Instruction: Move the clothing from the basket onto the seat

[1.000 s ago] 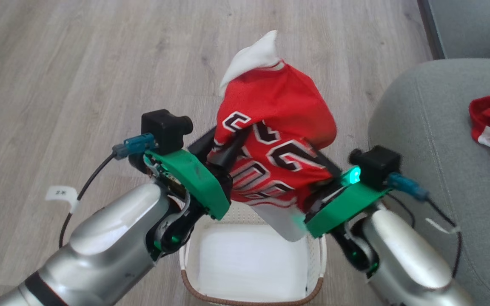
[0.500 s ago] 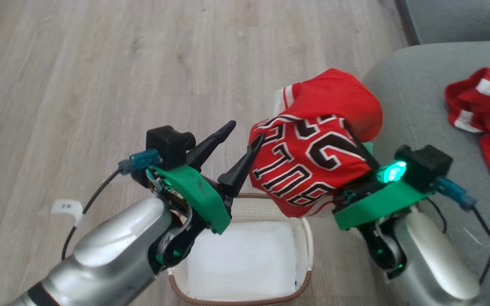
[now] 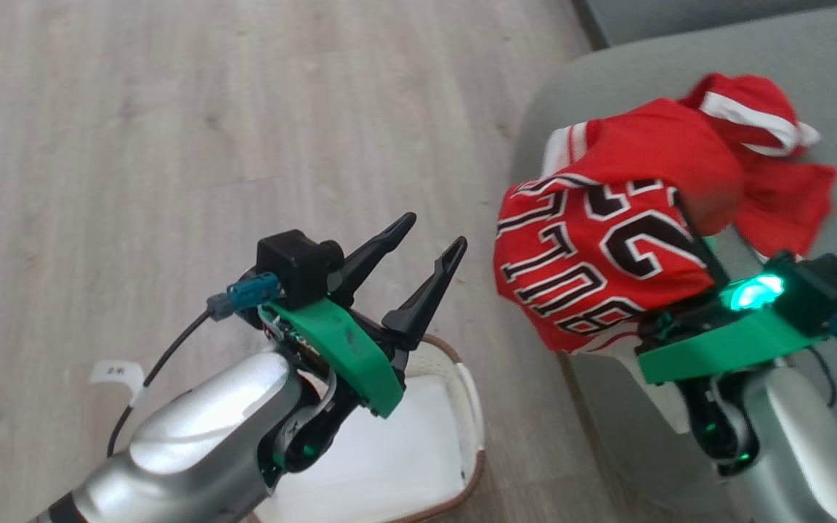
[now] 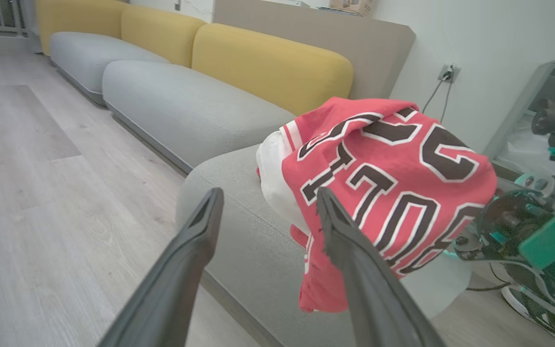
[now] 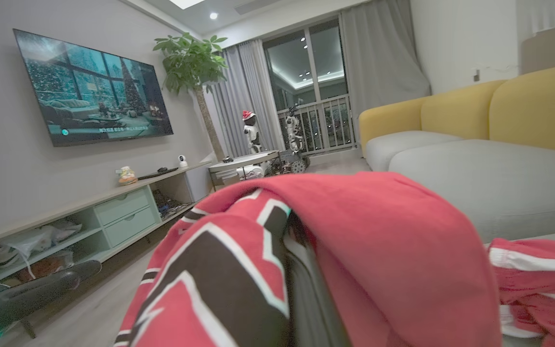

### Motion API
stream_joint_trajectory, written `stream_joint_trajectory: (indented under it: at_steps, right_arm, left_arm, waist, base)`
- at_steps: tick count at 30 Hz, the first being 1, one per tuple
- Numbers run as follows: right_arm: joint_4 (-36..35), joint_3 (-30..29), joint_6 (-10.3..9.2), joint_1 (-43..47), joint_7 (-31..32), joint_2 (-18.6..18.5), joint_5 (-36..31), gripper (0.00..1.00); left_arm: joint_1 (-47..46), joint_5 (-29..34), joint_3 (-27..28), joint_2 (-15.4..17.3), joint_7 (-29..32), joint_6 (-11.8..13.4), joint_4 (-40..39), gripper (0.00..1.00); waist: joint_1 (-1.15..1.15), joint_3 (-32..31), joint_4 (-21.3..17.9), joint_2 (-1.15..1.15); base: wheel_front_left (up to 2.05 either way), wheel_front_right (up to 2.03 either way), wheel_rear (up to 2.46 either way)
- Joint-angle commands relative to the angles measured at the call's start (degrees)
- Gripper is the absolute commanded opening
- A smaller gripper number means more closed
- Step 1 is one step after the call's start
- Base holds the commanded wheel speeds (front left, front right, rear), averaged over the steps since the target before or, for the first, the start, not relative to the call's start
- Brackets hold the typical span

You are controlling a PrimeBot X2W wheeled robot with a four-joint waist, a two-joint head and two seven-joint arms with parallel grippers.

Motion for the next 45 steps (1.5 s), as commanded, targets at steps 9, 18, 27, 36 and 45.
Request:
stream_joint_trajectory:
  at_steps: [9,18,27,36,45]
  right_arm:
    - [-5.99,-1.7,-0.01,0.28,-0.61,-0.84,-1.19,0.0]
    - [-8.27,-3.5,-0.01,1.42,-0.61,-0.56,-1.73,0.0]
    - [-9.89,-5.17,-0.01,2.39,-0.61,-0.23,-2.2,0.0]
    - [-10.28,-6.21,-0.01,0.84,-0.5,-0.26,-2.44,0.0]
    - [-5.44,-10.0,-0.01,-9.28,1.14,-3.59,-4.19,0.0]
  left_arm:
    - [-2.94,2.35,1.97,2.12,-0.71,0.77,-3.03,1.0]
    - [-4.03,4.52,1.18,2.48,-0.87,1.35,-3.3,1.0]
    - [-4.96,6.26,0.28,2.48,-0.86,1.86,-3.17,1.0]
    - [-5.8,6.27,0.21,2.51,-0.37,1.8,-3.71,1.0]
    - [-7.54,6.55,0.16,3.06,0.63,1.35,-5.03,1.0]
  waist:
    - [0.0,1.41,-8.89,0.0]
    - [0.0,2.86,-13.46,0.0]
    - [0.0,3.89,-14.99,0.0]
    - [0.0,5.29,-15.3,0.0]
    - [0.0,8.92,-14.07,0.0]
  base:
    - [0.0,0.0,0.0]
    - [0.0,0.0,0.0]
    - [0.0,0.0,0.0]
    - [0.0,0.0,0.0]
    - [0.0,0.0,0.0]
